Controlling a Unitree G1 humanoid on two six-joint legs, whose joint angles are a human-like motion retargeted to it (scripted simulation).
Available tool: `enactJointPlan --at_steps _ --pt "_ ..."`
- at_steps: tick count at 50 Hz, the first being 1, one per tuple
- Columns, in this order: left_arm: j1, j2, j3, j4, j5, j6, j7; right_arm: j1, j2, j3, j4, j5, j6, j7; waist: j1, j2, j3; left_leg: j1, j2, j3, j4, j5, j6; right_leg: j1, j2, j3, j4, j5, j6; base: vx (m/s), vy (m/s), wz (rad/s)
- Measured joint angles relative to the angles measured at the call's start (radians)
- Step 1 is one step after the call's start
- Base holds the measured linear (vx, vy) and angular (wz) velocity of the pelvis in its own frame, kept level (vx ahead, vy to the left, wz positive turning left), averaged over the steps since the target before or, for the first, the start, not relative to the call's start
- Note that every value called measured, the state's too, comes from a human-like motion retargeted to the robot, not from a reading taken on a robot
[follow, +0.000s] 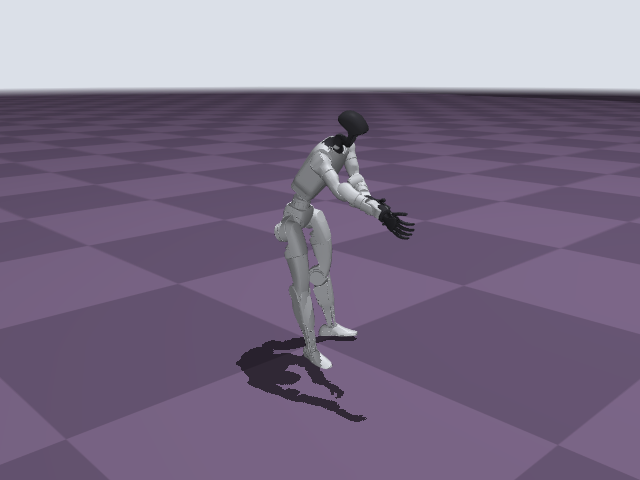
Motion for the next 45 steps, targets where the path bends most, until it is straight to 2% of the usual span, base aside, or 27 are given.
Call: enactJointPlan --at_steps 3,5,7,10,15,17,18,19,20,21,22,23,24,25,27,28,32,35,37,40,42,45 --pt "-0.136 -0.050 -0.007 0.243 -0.078 0.004 0.017 -0.119 0.005 0.018 0.214 0.011 0.034 0.009 0.000 -0.008 -0.006 -0.031 -0.014 0.001 0.000 0.017 0.000 -0.023 -0.006 -0.006 -0.015 0.020 0.000 -0.12 0.11 0.13" --pt "-0.116 -0.040 0.012 0.268 -0.137 -0.012 -0.001 -0.100 0.039 0.025 0.200 0.052 0.018 -0.006 -0.004 -0.003 0.009 -0.027 -0.020 0.002 0.000 0.019 0.000 -0.016 -0.009 -0.005 -0.023 0.027 0.000 -0.03 0.08 0.02" --pt "0.039 0.027 0.032 0.138 -0.174 -0.025 -0.035 0.037 0.107 0.015 0.017 0.107 -0.029 -0.050 -0.012 0.003 0.023 -0.010 -0.023 0.005 0.000 0.012 0.000 0.001 -0.012 0.001 -0.027 0.027 0.000 0.07 0.07 -0.06" --pt "0.402 0.188 0.043 -0.186 -0.214 -0.027 -0.091 0.353 0.249 -0.006 -0.388 0.179 -0.097 -0.096 -0.020 0.001 0.024 0.012 -0.024 0.011 0.000 -0.006 0.000 0.018 -0.017 0.014 -0.025 0.017 0.000 0.16 0.05 -0.10" --pt "0.973 0.478 0.101 -0.665 -0.320 -0.038 -0.184 0.817 0.450 0.149 -0.894 0.294 -0.150 -0.127 -0.001 0.004 0.031 0.034 -0.025 0.020 0.000 -0.033 0.000 0.031 -0.027 0.029 -0.012 -0.007 0.000 0.16 0.03 -0.07" --pt "1.131 0.560 0.142 -0.811 -0.349 -0.072 -0.216 0.907 0.441 0.246 -1.037 0.167 -0.259 -0.235 0.017 0.007 0.041 0.040 -0.026 0.020 0.000 -0.037 0.000 0.036 -0.029 0.028 -0.009 -0.011 0.000 0.07 0.02 0.00" --pt "1.187 0.591 0.162 -0.875 -0.354 -0.096 -0.225 0.917 0.411 0.289 -1.103 0.003 -0.315 -0.334 0.027 0.009 0.047 0.042 -0.027 0.019 0.000 -0.038 0.000 0.038 -0.029 0.027 -0.009 -0.011 0.000 0.00 0.00 0.00" --pt "1.222 0.611 0.179 -0.931 -0.345 -0.115 -0.227 0.884 0.362 0.321 -1.143 -0.329 -0.263 -0.471 0.038 0.009 0.050 0.043 -0.026 0.019 0.000 -0.038 0.000 0.039 -0.029 0.026 -0.008 -0.012 0.000 0.00 0.00 0.00" --pt "1.247 0.626 0.195 -0.982 -0.329 -0.131 -0.224 0.828 0.304 0.347 -1.170 -0.745 -0.157 -0.626 0.049 0.008 0.052 0.043 -0.025 0.018 0.000 -0.039 0.000 0.039 -0.029 0.025 -0.006 -0.014 0.000 0.00 0.00 0.00" --pt "1.236 0.617 0.197 -1.019 -0.308 -0.120 -0.198 0.762 0.256 0.343 -1.167 -1.051 0.092 -0.660 0.058 0.006 0.052 0.045 -0.023 0.015 0.000 -0.040 0.000 0.041 -0.028 0.024 -0.006 -0.015 0.000 0.00 0.00 0.00" --pt "1.213 0.604 0.193 -1.049 -0.293 -0.117 -0.173 0.709 0.218 0.329 -1.178 -1.203 0.220 -0.676 0.066 0.005 0.050 0.045 -0.021 0.012 0.000 -0.040 0.000 0.042 -0.028 0.023 -0.005 -0.015 0.000 0.00 0.00 0.00" --pt "1.163 0.585 0.179 -1.065 -0.292 -0.127 -0.153 0.684 0.198 0.298 -1.218 -1.048 0.108 -0.658 0.071 0.003 0.045 0.039 -0.021 0.006 0.000 -0.037 0.000 0.040 -0.027 0.018 -0.005 -0.013 0.000 -0.04 0.01 0.20" --pt "1.093 0.557 0.159 -1.065 -0.295 -0.139 -0.133 0.668 0.195 0.258 -1.246 -0.751 -0.095 -0.606 0.073 0.002 0.040 0.034 -0.021 -0.001 0.000 -0.034 0.000 0.038 -0.027 0.013 -0.005 -0.011 0.000 -0.07 0.01 0.29" --pt "1.012 0.524 0.137 -1.056 -0.301 -0.150 -0.114 0.656 0.200 0.214 -1.268 -0.384 -0.342 -0.537 0.074 0.000 0.034 0.029 -0.021 -0.008 0.000 -0.030 0.000 0.036 -0.027 0.006 -0.005 -0.008 0.000 -0.07 0.02 0.31" --pt "0.819 0.430 0.099 -0.982 -0.296 -0.117 -0.088 0.536 0.194 0.148 -1.134 -0.045 -0.325 -0.335 0.073 -0.010 0.015 0.016 -0.021 -0.021 0.000 -0.024 0.000 0.029 -0.028 -0.004 -0.002 -0.003 0.000 -0.08 0.03 0.30" --pt "0.715 0.383 0.085 -0.925 -0.289 -0.102 -0.080 0.456 0.184 0.125 -1.028 0.014 -0.270 -0.270 0.073 -0.017 0.005 0.007 -0.021 -0.027 0.000 -0.020 0.000 0.024 -0.029 -0.009 -0.001 0.000 0.000 -0.09 0.04 0.29" --pt "0.267 0.224 0.051 -0.542 -0.212 -0.084 -0.014 0.108 0.123 0.117 -0.465 -0.083 -0.090 -0.174 0.079 -0.040 -0.016 -0.029 -0.024 -0.047 0.000 -0.001 0.000 0.000 -0.032 -0.033 0.001 0.015 0.000 -0.13 0.04 0.27" --pt "-0.036 0.124 0.044 -0.150 -0.169 -0.073 0.040 -0.109 0.102 0.134 -0.032 -0.132 -0.009 -0.069 0.091 -0.045 -0.002 -0.047 -0.029 -0.056 0.000 0.013 0.000 -0.009 -0.033 -0.051 -0.001 0.027 0.000 -0.14 0.05 0.22" --pt "-0.135 0.077 0.068 0.041 -0.170 -0.055 0.025 -0.159 0.100 0.115 0.135 -0.117 0.029 0.011 0.098 -0.048 0.001 -0.060 -0.033 -0.059 0.000 0.018 0.000 -0.017 -0.035 -0.058 -0.003 0.032 0.000 -0.08 0.06 0.16" --pt "-0.117 0.062 0.146 0.131 -0.194 -0.042 -0.052 -0.100 0.134 0.073 0.180 -0.064 0.051 0.063 0.096 -0.046 0.020 -0.056 -0.040 -0.061 0.000 0.016 0.000 -0.010 -0.042 -0.060 -0.005 0.033 0.000 0.01 0.06 0.08" --pt "0.042 0.112 0.168 0.022 -0.220 -0.039 -0.105 0.053 0.198 0.050 0.047 -0.020 0.034 0.029 0.083 -0.048 0.030 -0.044 -0.044 -0.060 0.000 0.007 0.000 0.003 -0.048 -0.055 -0.006 0.027 0.000 0.10 0.06 0.00" --pt "0.399 0.251 0.146 -0.253 -0.264 -0.030 -0.164 0.379 0.321 0.042 -0.276 0.017 -0.011 -0.060 0.063 -0.059 0.032 -0.023 -0.049 -0.054 0.000 -0.010 0.000 0.021 -0.057 -0.044 -0.006 0.016 0.000 0.15 0.05 -0.05"
